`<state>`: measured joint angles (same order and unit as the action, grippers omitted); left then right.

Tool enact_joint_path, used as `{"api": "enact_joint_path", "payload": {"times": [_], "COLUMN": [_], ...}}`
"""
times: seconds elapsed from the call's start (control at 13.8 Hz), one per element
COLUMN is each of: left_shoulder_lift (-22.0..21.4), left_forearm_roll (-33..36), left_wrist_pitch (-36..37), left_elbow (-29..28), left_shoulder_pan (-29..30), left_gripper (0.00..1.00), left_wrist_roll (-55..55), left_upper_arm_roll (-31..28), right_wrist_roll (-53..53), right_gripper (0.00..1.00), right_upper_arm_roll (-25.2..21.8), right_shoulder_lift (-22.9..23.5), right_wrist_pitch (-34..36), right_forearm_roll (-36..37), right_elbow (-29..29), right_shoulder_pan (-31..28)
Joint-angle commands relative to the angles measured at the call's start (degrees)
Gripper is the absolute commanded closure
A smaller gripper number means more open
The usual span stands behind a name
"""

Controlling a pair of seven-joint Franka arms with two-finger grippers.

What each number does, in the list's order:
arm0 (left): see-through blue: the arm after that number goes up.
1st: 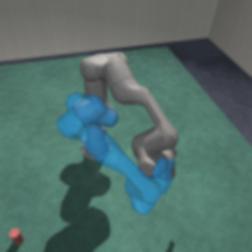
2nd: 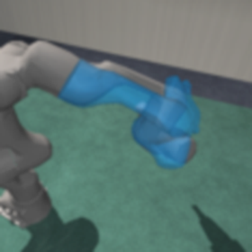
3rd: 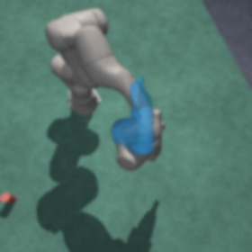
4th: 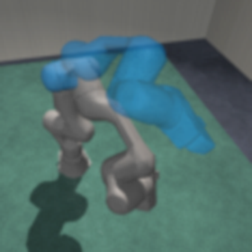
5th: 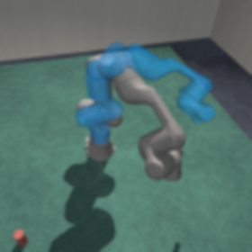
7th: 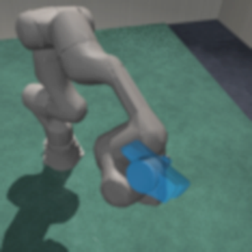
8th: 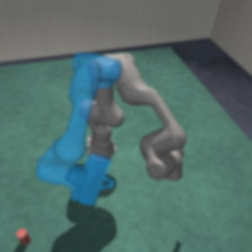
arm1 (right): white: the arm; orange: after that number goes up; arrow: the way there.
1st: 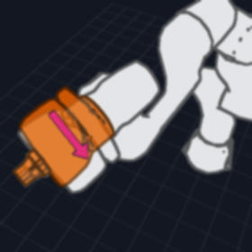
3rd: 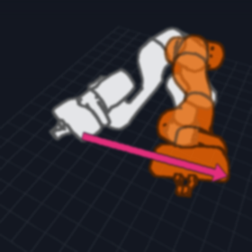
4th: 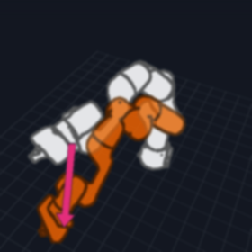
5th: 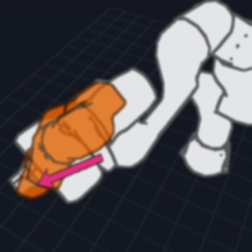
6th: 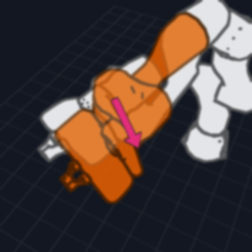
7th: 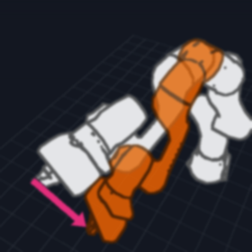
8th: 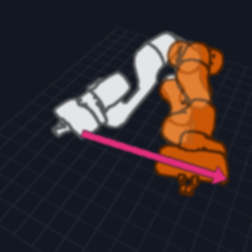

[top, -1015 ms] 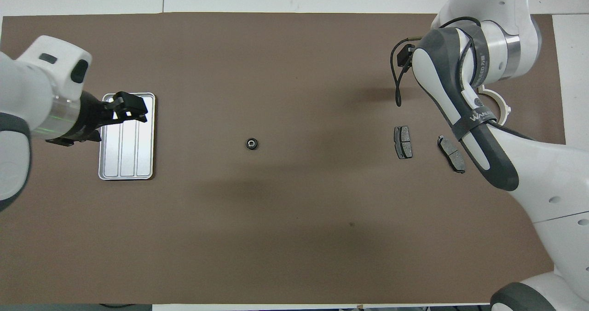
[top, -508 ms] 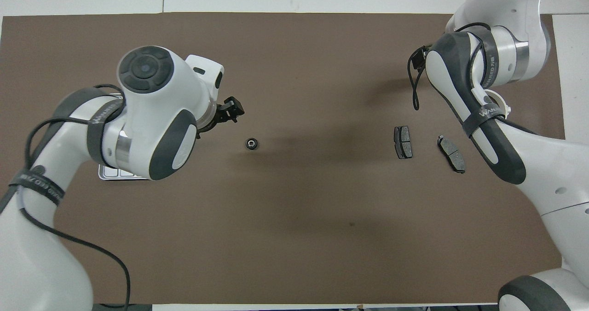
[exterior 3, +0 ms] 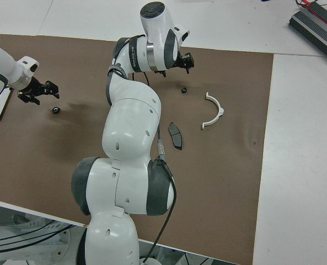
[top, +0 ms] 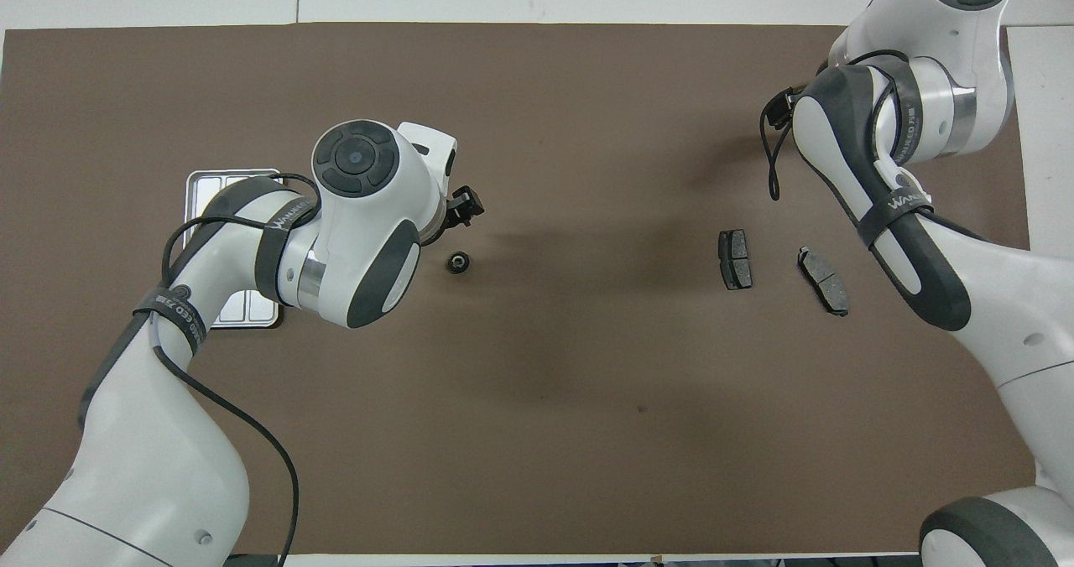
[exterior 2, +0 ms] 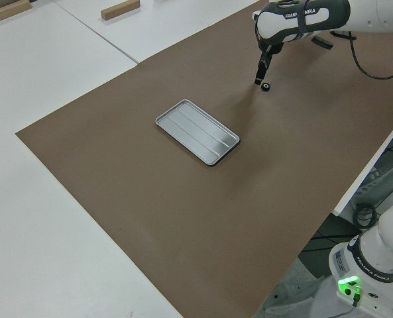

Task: Pick bearing gear from pile to tray
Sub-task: 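Grasp the bearing at the center with the left gripper and lift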

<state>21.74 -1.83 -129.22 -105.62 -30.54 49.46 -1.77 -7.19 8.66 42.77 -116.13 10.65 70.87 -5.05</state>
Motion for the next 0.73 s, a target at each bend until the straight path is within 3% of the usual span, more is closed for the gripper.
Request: {"api": "enact_joint_path", "payload": {"times": [0.0,0.65], "left_shoulder_lift": [-0.8,0.1], "left_forearm_roll": [-0.5,-0.5], "left_wrist_pitch": [-1.9,-5.5], "left_elbow": [-2.2,-5.2], "left_shoulder_pan": [-1.2,-4.2], "left_gripper": [0.0,0.07], "left_wrist_roll": [3.2,6.7], "left_upper_arm_roll": [-0.9,-1.0], "right_wrist_roll": [-1.6,-1.2], "right_gripper": [0.0,0.01], "right_upper_arm_roll": [1.2,0.7], "right_shoulder_lift": [0.3,0.5], "right_wrist_pitch": [-2.3,1.3], "right_forearm_roll": [1.1,1.1], "right_elbow": [1.5,2.8], "right_shoulder_pan": [-1.8,-1.8]}}
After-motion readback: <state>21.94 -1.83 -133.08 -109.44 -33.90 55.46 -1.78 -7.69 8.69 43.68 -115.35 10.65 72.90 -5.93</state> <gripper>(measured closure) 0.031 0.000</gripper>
